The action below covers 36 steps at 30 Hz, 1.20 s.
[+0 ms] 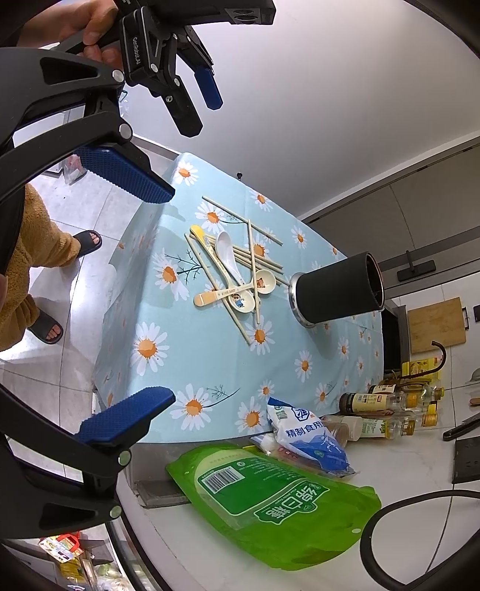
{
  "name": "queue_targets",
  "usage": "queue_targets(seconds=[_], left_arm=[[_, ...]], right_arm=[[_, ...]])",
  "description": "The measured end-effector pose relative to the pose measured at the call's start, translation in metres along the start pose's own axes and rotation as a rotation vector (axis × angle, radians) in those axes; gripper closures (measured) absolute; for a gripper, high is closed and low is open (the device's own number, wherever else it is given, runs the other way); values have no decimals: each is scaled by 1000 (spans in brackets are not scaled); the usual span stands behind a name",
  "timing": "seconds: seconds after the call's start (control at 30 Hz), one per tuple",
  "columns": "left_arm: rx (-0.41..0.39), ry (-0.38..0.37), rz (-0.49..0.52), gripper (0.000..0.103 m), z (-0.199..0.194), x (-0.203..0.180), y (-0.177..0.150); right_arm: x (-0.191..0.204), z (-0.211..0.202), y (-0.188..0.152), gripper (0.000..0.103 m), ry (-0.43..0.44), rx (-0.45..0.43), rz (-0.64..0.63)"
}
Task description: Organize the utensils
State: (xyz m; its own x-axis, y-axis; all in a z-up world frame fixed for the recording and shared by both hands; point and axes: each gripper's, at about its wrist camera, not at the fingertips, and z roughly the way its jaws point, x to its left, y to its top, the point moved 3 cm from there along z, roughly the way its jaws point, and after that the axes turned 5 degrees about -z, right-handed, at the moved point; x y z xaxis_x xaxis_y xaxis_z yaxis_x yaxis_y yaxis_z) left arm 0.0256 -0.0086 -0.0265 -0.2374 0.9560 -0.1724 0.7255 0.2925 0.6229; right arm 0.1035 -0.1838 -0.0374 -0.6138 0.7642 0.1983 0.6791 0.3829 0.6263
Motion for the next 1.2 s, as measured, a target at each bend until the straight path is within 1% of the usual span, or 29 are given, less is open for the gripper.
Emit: queue_targets(seconds=[0.13, 0.33, 0.47, 0.63, 0.83, 1.0, 1.1, 1.2], left_arm=[[6, -22, -17, 7, -2, -2, -1], [3, 0, -19, 7, -3, -5, -1], [15, 2, -32, 7, -4, -5, -2], [34, 11, -37, 7, -4, -3, -4], [58, 7, -9, 7, 4, -2, 3], [68, 12, 24, 7, 13, 3, 12], [93, 5, 45, 7, 28, 11, 21], [116, -21, 70, 7, 46, 18, 35]], right_arm=[[-3, -1, -1, 4, -7, 3, -14], [-5, -4, -3, 4, -4, 11, -17], [-5, -4, -6, 4, 10, 35, -19], [-2, -3, -7, 4, 14, 39, -40], [-1, 1, 0, 4, 15, 29, -31], [-1, 12, 9, 4, 27, 44, -12], [-2, 25, 16, 4, 26, 57, 11], [-4, 36, 25, 4, 12, 68, 39]])
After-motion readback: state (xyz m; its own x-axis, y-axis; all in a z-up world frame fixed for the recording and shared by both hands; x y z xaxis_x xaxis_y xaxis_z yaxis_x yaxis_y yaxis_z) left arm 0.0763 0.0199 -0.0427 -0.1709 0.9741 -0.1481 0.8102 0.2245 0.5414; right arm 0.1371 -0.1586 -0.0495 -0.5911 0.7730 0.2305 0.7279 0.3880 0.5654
